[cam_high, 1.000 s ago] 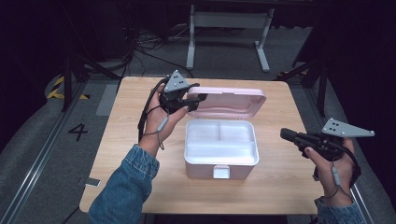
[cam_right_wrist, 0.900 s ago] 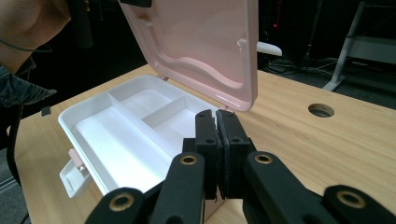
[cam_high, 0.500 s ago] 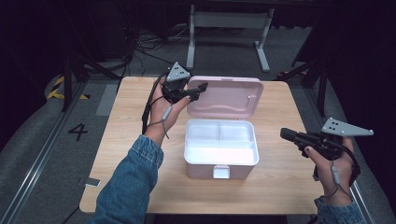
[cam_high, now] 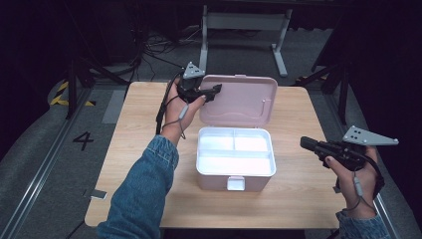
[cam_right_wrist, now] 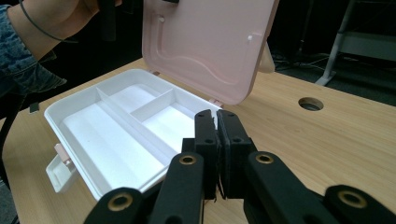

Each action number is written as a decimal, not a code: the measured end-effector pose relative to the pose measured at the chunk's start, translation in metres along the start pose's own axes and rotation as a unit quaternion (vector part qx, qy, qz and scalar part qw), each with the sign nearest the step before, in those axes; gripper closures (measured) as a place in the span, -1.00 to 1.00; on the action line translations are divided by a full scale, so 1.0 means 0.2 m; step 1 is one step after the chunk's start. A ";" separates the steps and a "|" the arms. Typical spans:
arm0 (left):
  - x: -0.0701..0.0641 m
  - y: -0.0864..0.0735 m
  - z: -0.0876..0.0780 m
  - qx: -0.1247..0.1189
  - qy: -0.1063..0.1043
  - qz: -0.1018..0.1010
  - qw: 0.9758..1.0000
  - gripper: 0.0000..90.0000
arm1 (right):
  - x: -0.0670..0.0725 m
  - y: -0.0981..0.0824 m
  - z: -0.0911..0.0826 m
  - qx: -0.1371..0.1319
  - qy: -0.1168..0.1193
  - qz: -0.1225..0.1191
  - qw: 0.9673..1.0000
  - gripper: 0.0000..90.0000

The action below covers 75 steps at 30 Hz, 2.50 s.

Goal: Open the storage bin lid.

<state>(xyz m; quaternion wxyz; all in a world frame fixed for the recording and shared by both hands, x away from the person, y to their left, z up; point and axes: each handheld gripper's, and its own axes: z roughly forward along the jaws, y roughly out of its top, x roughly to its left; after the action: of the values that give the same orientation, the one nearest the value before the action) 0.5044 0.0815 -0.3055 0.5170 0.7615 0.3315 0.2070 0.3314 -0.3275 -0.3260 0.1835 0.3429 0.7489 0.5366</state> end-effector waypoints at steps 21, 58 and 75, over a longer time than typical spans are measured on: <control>0.12 -0.09 0.19 0.021 -0.012 -0.032 0.999 -0.20 | -0.03 -0.02 0.02 0.011 -0.003 0.005 1.000 0.92; 0.25 -0.27 0.39 0.097 -0.040 -0.110 0.988 -0.36 | -0.06 -0.07 0.06 0.036 -0.004 0.020 0.999 0.88; 0.27 -0.35 0.45 0.149 -0.039 -0.149 0.977 -0.37 | -0.07 -0.08 0.08 0.044 -0.002 0.021 0.999 0.87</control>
<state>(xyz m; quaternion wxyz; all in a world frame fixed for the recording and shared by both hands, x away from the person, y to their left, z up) 0.5803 0.0787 -0.4061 0.4355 0.7793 0.4482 0.0464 0.3456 -0.3302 -0.3477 0.1584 0.3669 0.7642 0.5063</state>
